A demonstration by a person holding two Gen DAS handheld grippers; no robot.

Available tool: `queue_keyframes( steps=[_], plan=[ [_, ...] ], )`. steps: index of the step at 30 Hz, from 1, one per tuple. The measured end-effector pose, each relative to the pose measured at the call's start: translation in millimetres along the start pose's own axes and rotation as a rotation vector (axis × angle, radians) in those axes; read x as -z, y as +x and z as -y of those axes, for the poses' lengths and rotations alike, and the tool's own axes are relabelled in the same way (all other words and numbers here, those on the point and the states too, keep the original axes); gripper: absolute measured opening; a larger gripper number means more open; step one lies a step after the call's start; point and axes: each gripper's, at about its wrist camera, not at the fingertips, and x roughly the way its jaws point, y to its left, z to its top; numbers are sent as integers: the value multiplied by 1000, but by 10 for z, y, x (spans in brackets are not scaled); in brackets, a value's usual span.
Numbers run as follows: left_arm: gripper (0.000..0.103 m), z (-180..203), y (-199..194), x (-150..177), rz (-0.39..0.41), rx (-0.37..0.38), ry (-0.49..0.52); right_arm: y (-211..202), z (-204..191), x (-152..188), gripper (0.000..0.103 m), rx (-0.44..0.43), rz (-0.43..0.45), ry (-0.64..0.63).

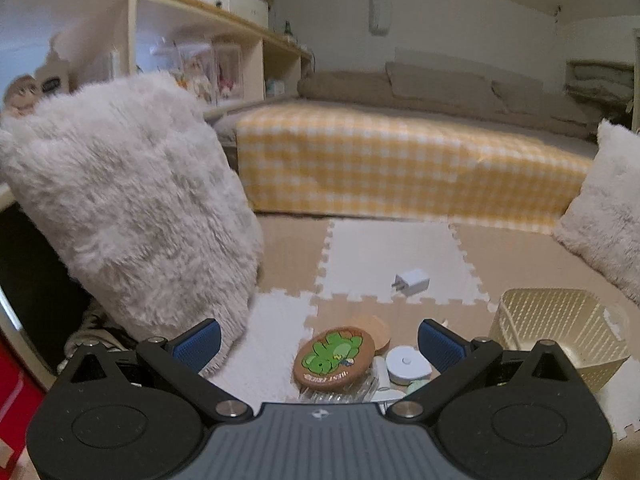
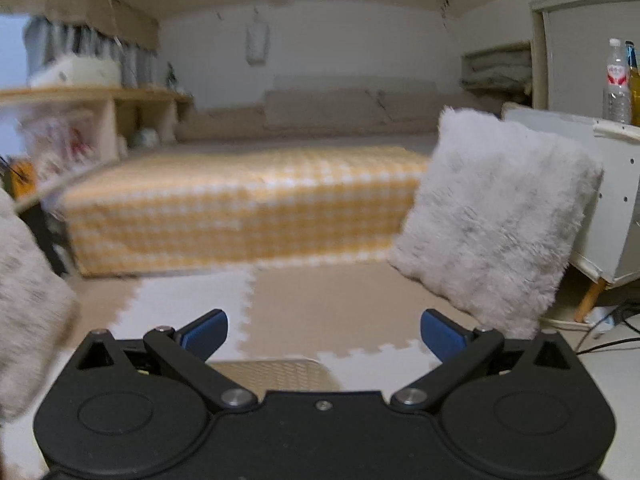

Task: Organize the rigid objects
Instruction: 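Reach the left tool down to the elephant cork coaster and grasp it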

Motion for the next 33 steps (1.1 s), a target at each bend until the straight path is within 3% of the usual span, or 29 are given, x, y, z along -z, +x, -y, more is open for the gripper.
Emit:
queue_keyframes(
  steps=[8,14,16,23,27,30,33],
  plan=[
    [103,17,516,13,-88,8,29,594,282,166,102,-52,-226,55],
    [103,82,871,101,-161,35,37,765,252,234,77,-76,-297,58],
    [103,97,964,123,-178,45,37,827,218,262,62,-80,-329,43],
    [103,35,1242,120,-236,60,-12,1016,136,327,44,-81,-394,-19],
    [103,-22,1369,96,-268,75,-33,1055,114,340,19,-93,-407,-30],
    [103,-57,1447,78,-289,95,-52,1061,119,337,9,-74,-409,-34],
    [103,-45,1516,49,-293,119,-34,1069,118,332,9,-76,-409,-38]
  ],
)
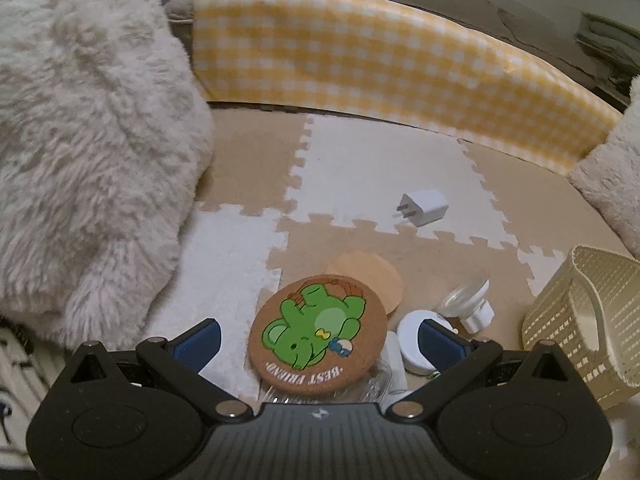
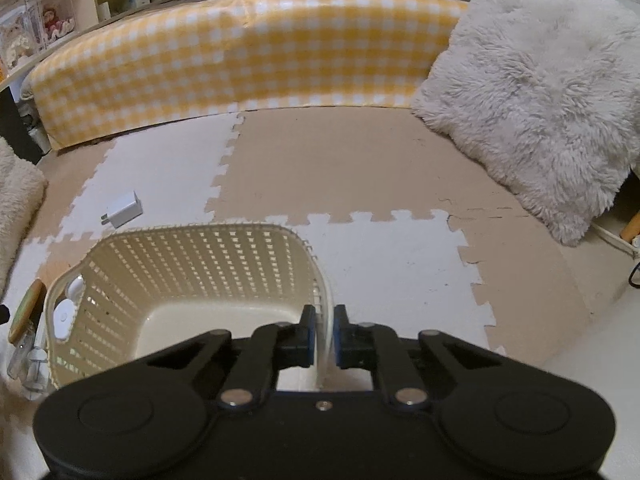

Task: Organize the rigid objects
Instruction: 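Reach the left tool down to the elephant cork coaster and grasp it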

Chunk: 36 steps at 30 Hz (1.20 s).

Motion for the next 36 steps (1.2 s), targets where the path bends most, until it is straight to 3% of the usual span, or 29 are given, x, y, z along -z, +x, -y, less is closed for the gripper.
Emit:
queue_keyframes(
  steps=[5,13,18,25,32,36],
  plan=[
    [103,-12,188,-35,-48,23,7,7,-13,3,10,9,5,-12],
    [103,-162,484,-17,-164,105,-132,20,-13,6,10,8,4,-4],
    [103,-277,641,-11,-216,108,-220,27,5,7,10,-4,3,17],
    [103,-392,612,-4,-198,144,-323,39,5,8,10,-7,3,23],
    [103,-391,591,56,-178,173,-269,41,19,4,10,-6,3,23],
    [100,-503,577,65,-163,188,-373,38,14,5,10,-5,4,21]
  ],
)
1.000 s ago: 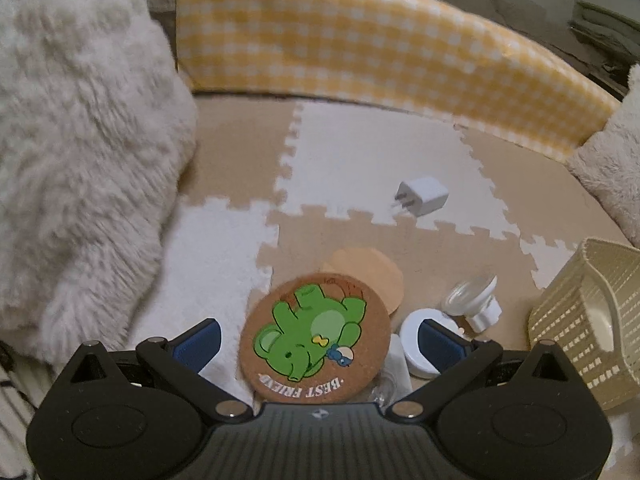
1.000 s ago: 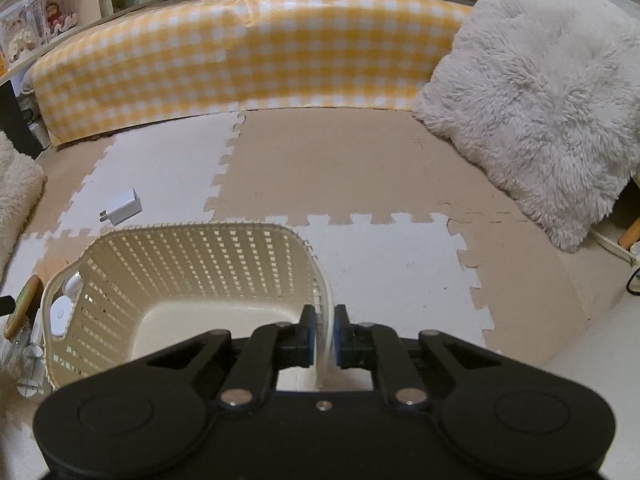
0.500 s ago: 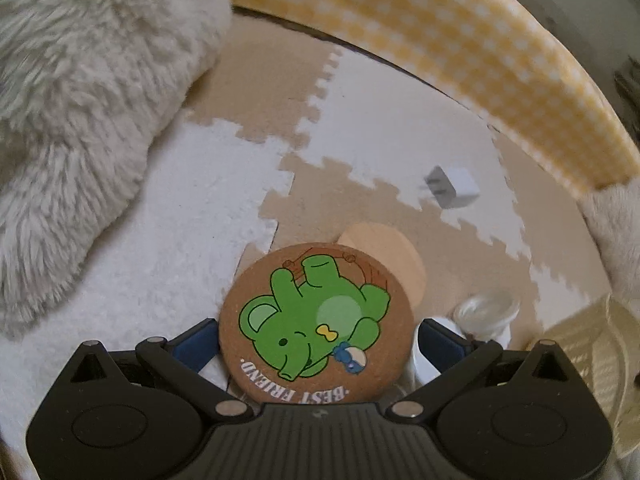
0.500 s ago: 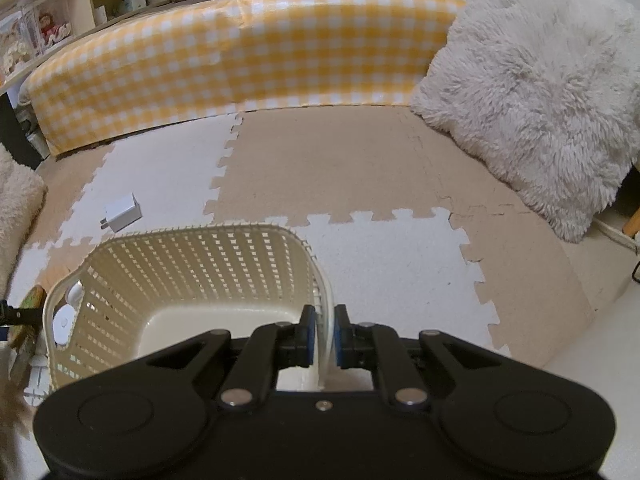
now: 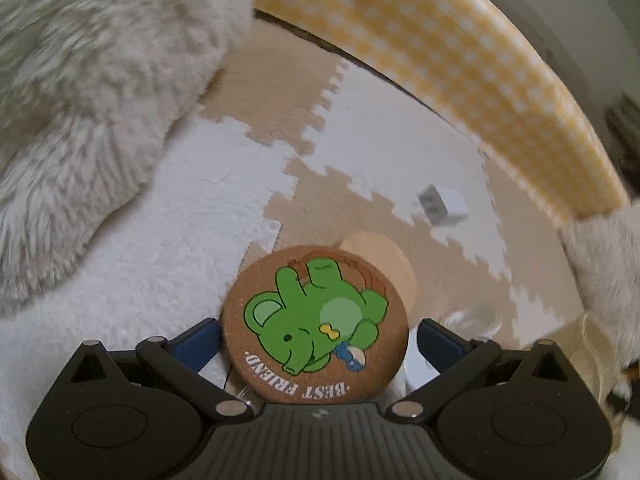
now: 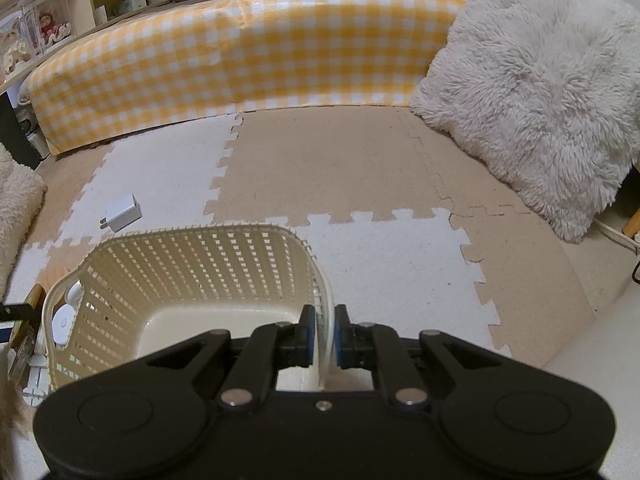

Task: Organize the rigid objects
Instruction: 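Reach the left tool down to the elephant cork coaster and grasp it, then lift the elephant coaster with the left tool off the mat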

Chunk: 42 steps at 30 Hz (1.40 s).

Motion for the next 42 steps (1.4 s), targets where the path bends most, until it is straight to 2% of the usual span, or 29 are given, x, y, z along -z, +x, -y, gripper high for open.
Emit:
queue_keyframes(
  steps=[1,6,13,19,31,38,42],
  plan=[
    [97,13,-7,-2,3,-10,9,0,-1,-1,10,1,0,-1],
    [97,119,-31,27,28,-37,100,0,-9,1,10,4,1,-2],
    [96,325,-180,98,115,-49,262,0,-10,5,10,4,3,-3],
    [97,407,-124,193,89,-109,357,-2,-15,4,10,4,3,-4],
    [102,491,-44,184,107,-156,396,-5,-27,4,10,8,3,-6],
    [102,402,-34,110,94,-121,303,-4,-27,7,10,8,4,-7],
    [94,347,1,94,64,-108,264,-5,-22,6,10,8,4,-8]
  ],
)
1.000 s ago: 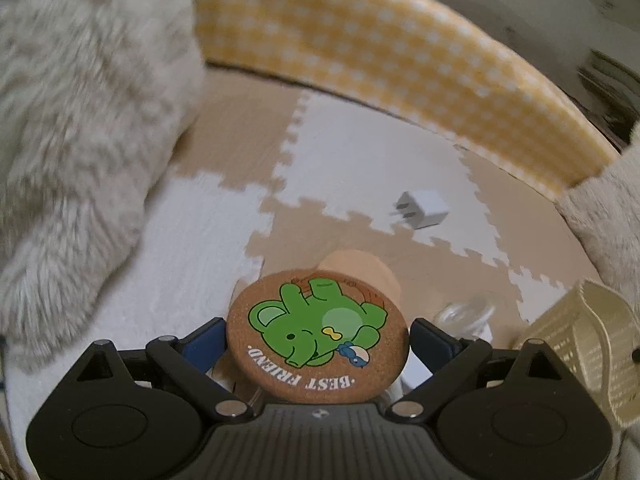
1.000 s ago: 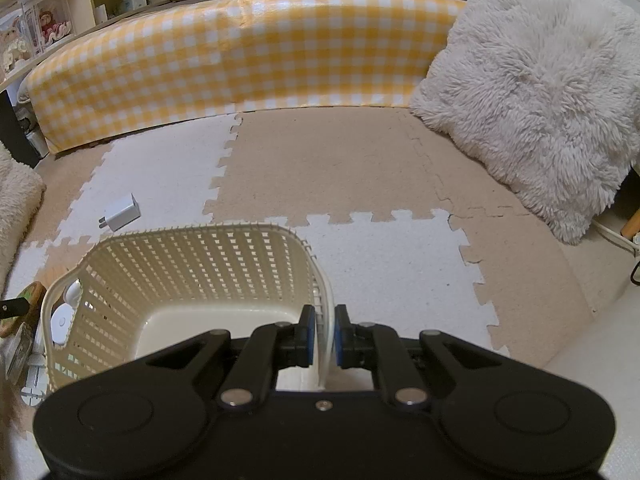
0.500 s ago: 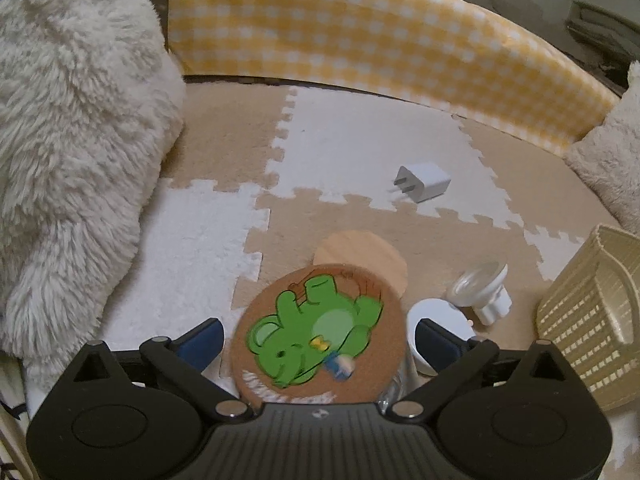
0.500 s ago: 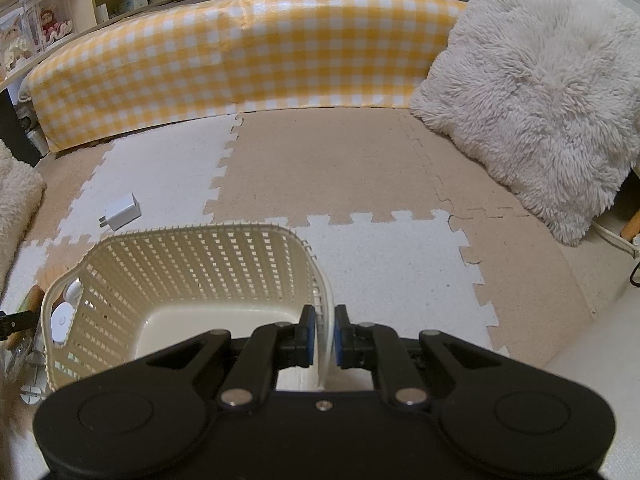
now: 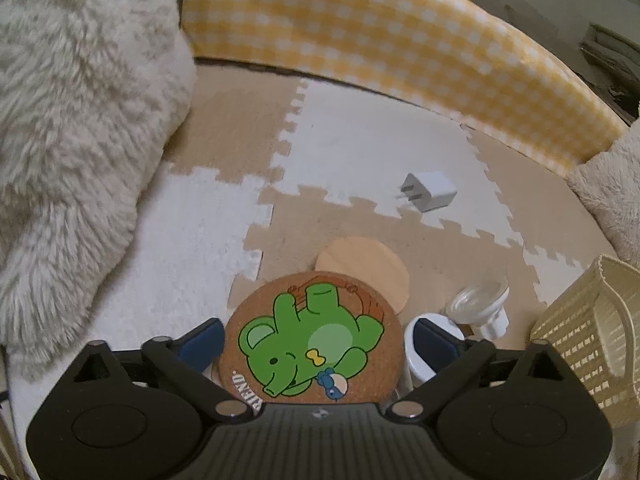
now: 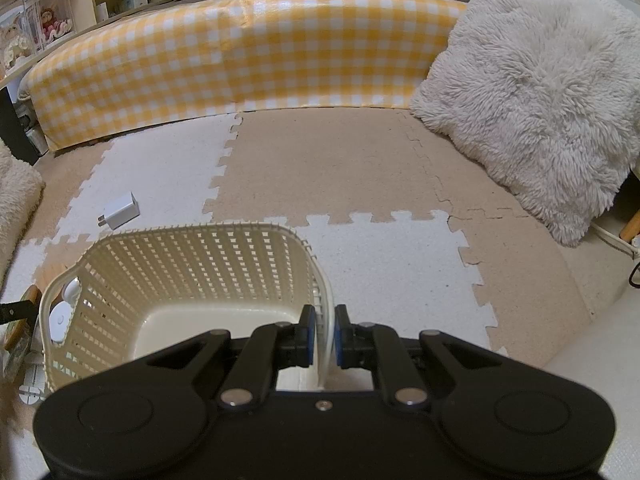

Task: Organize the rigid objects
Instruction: 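Lift the elephant coaster with the left tool off the mat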

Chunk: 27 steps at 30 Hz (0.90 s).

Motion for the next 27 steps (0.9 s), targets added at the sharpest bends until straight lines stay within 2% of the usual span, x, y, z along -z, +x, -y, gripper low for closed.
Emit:
queue_keyframes(
  steps=[1,3,5,8,10,14,18,23,27],
  plan=[
    [89,-8,6,6,-6,-3,-2,1,-3,2,10,0,0,1],
    [86,-5,-1,10,-1,-8,4,1,-2,1,10,0,0,1],
    [77,7,-34,5,12,3,9,0,-4,2,10,0,0,0],
    [73,49,-87,17,19,3,37,1,-2,-2,10,-1,0,1],
    [77,60,-82,42,14,-6,50,-1,-5,1,10,0,0,0],
    [98,-3,-85,45,5,-8,9,0,-2,0,10,0,0,0],
    [103,-89,-123,11,11,27,-31,-1,-11,1,10,0,1,1],
    [103,-194,4,-40,-42,49,-107,1,-6,-1,10,0,0,1],
    [103,-123,57,-48,-48,41,-62,-1,-9,1,11,0,1,0]
  ],
)
